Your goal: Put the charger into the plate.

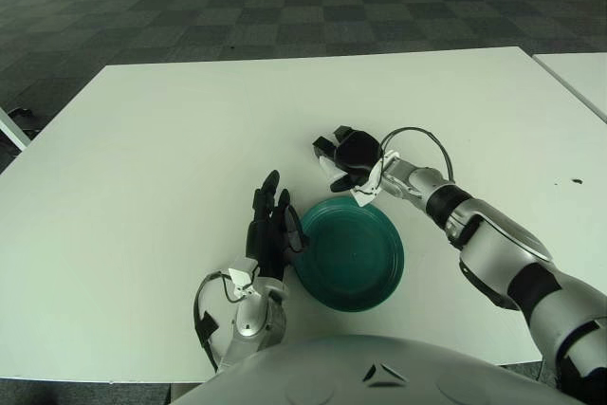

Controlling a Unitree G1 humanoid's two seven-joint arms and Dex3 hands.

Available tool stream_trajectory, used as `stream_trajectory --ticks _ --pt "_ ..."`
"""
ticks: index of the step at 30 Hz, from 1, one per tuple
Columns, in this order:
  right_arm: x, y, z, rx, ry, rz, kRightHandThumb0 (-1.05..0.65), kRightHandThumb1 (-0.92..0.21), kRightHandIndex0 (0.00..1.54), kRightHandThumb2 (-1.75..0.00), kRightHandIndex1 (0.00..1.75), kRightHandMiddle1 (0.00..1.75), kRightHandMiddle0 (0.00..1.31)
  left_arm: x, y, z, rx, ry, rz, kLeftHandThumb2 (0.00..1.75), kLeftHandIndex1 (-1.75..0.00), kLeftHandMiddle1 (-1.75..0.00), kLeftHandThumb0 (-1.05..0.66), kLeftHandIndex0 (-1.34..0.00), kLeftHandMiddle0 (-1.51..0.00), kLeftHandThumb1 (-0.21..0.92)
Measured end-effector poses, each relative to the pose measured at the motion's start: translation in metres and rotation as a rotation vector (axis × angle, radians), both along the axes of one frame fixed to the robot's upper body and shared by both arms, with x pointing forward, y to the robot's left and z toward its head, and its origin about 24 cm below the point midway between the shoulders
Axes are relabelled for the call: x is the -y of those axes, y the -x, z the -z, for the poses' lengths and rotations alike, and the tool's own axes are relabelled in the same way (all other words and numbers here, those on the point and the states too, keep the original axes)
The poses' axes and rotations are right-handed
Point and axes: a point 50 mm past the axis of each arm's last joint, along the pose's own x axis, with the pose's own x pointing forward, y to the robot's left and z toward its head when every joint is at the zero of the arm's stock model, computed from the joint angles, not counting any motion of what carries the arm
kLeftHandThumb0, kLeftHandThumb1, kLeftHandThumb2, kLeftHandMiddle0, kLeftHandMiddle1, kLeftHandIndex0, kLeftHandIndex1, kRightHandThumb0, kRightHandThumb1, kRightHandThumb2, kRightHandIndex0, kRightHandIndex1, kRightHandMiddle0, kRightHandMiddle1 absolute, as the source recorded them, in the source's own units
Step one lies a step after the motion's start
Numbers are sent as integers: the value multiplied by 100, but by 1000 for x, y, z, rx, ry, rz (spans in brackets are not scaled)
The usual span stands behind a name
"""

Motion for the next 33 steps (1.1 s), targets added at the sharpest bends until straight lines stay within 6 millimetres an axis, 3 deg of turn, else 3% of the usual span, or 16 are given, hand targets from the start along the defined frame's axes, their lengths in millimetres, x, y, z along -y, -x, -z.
stream_trajectory --ticks 14,22,27,33 --pt "25 -20 -27 -45 -73 93 -38 -69 76 -84 175 175 34 -1 0 -1 13 4 -5 97 -54 0 -91 0 -26 92" --pt "33 -28 -64 13 -130 90 -41 -56 84 -101 175 175 43 -1 -1 1 38 -41 -8 101 -73 -1 -91 0 -30 92" --pt "27 -24 -90 56 -175 43 -43 -50 90 -109 175 175 48 -1 0 2 52 -58 -9 101 -76 0 -94 0 -27 92" --pt "15 -3 -108 44 -214 -49 -44 -45 98 -115 175 175 51 -2 1 4 70 -84 -12 101 -69 0 -98 0 -22 92"
